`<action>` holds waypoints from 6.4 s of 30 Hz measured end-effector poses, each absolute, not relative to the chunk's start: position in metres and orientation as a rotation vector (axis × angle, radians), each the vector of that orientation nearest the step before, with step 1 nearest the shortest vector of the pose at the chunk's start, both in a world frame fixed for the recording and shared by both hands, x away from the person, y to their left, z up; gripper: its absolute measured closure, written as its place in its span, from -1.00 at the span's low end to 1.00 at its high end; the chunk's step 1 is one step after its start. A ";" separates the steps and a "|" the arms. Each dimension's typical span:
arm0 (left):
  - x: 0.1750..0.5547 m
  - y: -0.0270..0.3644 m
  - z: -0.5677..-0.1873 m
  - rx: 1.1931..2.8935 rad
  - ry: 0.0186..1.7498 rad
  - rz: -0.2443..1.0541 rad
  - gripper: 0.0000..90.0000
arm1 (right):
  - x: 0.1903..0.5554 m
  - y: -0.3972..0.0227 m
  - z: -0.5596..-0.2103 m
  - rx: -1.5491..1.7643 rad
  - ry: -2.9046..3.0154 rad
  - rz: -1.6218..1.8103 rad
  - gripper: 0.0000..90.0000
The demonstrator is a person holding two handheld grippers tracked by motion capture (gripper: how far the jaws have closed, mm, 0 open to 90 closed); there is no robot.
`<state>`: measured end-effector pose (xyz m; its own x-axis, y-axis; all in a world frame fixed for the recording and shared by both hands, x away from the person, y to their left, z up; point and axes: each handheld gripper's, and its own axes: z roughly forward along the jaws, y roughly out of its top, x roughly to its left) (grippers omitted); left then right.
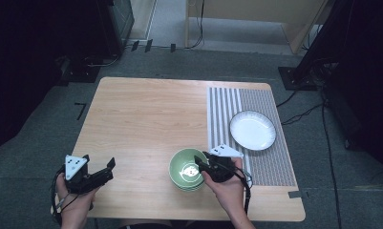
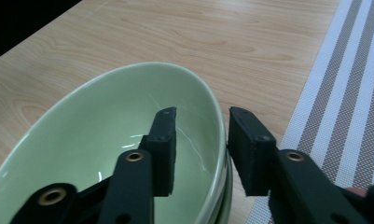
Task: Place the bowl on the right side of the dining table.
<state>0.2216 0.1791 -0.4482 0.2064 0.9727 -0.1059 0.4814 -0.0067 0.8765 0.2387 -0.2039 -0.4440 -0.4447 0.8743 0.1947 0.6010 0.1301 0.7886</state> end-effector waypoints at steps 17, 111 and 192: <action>0.236 0.109 -0.430 1.666 1.266 0.624 -0.80 | 0.234 -0.205 -0.454 1.326 2.049 1.185 0.81; 0.220 0.009 -0.445 1.723 0.985 0.639 0.87 | 0.210 -0.194 -0.446 1.252 1.827 1.291 0.55; 0.233 0.127 -0.465 1.635 1.264 0.659 -1.00 | 0.223 -0.235 -0.421 1.343 1.588 1.248 0.87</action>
